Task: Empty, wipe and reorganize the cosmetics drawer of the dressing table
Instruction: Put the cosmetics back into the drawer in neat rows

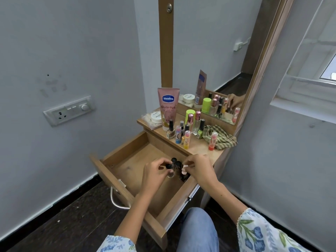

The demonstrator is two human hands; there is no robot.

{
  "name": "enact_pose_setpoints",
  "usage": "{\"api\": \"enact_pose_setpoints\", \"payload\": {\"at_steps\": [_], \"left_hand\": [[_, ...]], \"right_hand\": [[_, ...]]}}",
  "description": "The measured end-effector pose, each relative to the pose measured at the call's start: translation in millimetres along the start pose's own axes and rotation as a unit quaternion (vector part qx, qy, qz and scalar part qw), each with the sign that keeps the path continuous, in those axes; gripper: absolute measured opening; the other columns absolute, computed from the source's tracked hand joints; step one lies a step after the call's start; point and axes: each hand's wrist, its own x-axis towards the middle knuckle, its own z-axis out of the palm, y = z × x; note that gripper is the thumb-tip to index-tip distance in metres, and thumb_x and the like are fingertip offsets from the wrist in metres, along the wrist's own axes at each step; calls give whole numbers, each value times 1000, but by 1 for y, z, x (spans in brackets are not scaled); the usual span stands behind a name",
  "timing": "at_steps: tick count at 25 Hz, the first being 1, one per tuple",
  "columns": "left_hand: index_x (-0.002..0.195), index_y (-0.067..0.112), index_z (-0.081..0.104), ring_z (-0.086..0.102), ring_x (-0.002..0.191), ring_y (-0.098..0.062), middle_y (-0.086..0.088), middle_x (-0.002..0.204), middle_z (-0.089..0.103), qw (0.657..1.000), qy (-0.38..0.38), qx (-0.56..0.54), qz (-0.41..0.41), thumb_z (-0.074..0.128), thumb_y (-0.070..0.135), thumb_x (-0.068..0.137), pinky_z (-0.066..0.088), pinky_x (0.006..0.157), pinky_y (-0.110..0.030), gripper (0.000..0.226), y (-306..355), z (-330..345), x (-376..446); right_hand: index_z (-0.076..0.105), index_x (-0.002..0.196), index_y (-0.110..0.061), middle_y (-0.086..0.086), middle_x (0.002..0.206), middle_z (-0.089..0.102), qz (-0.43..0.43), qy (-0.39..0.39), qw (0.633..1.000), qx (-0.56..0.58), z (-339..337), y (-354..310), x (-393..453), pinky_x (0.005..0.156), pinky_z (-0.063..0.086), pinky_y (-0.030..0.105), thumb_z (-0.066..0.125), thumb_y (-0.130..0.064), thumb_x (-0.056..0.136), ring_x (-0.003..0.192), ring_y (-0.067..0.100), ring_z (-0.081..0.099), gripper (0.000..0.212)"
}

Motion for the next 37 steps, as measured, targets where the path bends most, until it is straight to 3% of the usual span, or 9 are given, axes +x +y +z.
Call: {"api": "enact_pose_setpoints", "payload": {"at_steps": [5,11,14,19,23,28,31,34,37], "left_hand": [[88,27,71,62,87,4,18,88,69,1000,-3,-6,-2,81,13,69,53,82,-25,26,-5,5,1],[89,21,71,62,87,1,13,89,67,1000,-6,-6,1,80,8,71,50,80,-13,25,-5,6,0],[89,19,71,62,87,1,12,89,66,1000,-7,-17,-2,80,7,70,47,80,-7,25,-4,6,-1],[92,18,69,60,90,-2,7,93,66,1000,-20,-12,7,78,0,70,49,82,-11,30,6,13,7],[95,19,69,61,90,-2,7,96,66,999,-43,-22,-6,77,-3,69,48,80,-9,35,5,28,7],[91,18,68,63,91,-7,3,97,65,997,-49,-42,-47,75,-7,69,54,79,-21,33,-2,32,8],[89,18,67,61,88,-7,3,95,63,996,-84,-16,-25,73,-9,69,52,77,-15,34,-3,38,7],[81,15,66,60,86,-11,1,94,59,995,-95,9,-6,73,-9,69,53,77,-21,28,-5,40,7],[79,11,66,58,84,-8,0,95,56,995,-104,5,-5,71,-13,70,50,73,-12,26,-5,41,7]], "right_hand": [[71,90,-16,5,97,68,-14,-62,985,-161,13,-9,4,75,55,30,70,-9,80,87,21,64,12],[70,90,-16,6,99,66,-17,-77,977,-198,17,-9,7,76,55,32,71,-8,79,89,23,63,14],[73,93,-18,6,97,69,-15,-73,981,-177,11,-5,5,76,55,33,72,-9,78,88,23,64,17],[74,89,-22,-4,87,72,-26,42,989,-137,-8,8,-12,71,55,30,67,-14,83,83,13,65,12],[74,90,-25,-10,88,72,-43,81,989,-116,-13,17,-22,71,54,28,66,-18,85,81,9,65,11],[74,91,-23,-10,97,71,-58,108,990,-73,-12,23,-26,69,53,24,68,-18,84,78,6,64,11],[74,92,-24,-11,97,71,-55,113,990,-64,-7,24,-27,71,55,29,69,-20,84,79,7,64,10],[75,93,-22,-11,93,71,-50,107,992,-53,-4,25,-28,71,56,32,70,-26,84,79,8,64,11],[75,93,-21,-11,94,71,-52,102,992,-54,-3,26,-29,71,56,33,70,-28,84,80,8,64,13]]}}
